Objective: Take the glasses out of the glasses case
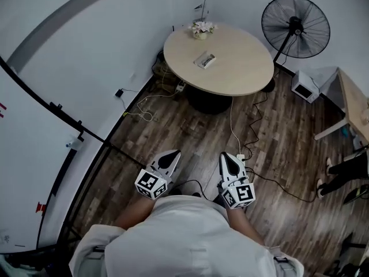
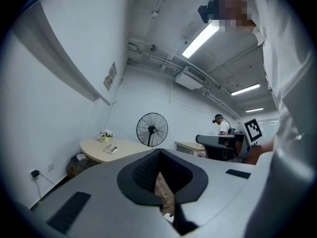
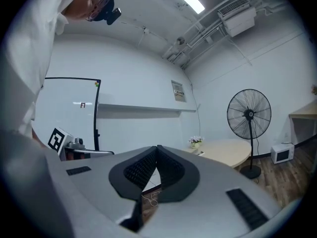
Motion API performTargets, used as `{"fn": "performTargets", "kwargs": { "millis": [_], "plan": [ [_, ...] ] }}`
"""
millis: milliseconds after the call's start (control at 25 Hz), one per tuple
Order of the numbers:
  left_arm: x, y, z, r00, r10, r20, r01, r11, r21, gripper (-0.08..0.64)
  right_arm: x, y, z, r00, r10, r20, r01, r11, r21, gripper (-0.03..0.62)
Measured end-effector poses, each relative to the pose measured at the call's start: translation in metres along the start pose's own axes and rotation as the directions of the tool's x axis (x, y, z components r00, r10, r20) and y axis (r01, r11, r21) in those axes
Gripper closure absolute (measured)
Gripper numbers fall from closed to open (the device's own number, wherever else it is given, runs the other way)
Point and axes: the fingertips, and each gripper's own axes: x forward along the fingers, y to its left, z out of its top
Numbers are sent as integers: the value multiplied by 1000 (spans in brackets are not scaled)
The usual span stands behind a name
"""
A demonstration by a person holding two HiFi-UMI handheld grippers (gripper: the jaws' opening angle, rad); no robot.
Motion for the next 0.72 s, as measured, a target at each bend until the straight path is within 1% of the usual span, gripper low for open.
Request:
{"fn": "performTargets", "kwargs": {
  "millis": [120, 200, 360, 560, 640, 720],
  "plan": [
    [0, -3, -2, 1000, 19, 1, -19, 1000, -18, 548, -9, -5, -4, 1000, 2, 14, -2, 1000, 22, 568],
    [3, -7, 3, 999, 30, 10, -30, 1000, -9, 548, -18, -12, -1, 999, 5, 39, -7, 999, 38, 567],
    [16, -11, 14, 998, 57, 28, -57, 998, -7, 548, -28, -29, 4, 997, 19, 71, -22, 999, 34, 565],
    [26, -17, 15, 998, 62, 32, -61, 998, -8, 548, -39, -38, -1, 996, 66, 65, -68, 997, 33, 566],
    [31, -18, 18, 997, 70, 30, -69, 997, -24, 548, -39, -47, -8, 997, 61, 42, -62, 998, 31, 566],
    [35, -17, 18, 998, 56, 27, -56, 998, -26, 548, -38, -59, -14, 999, 35, 25, -36, 998, 46, 566]
  ]
}}
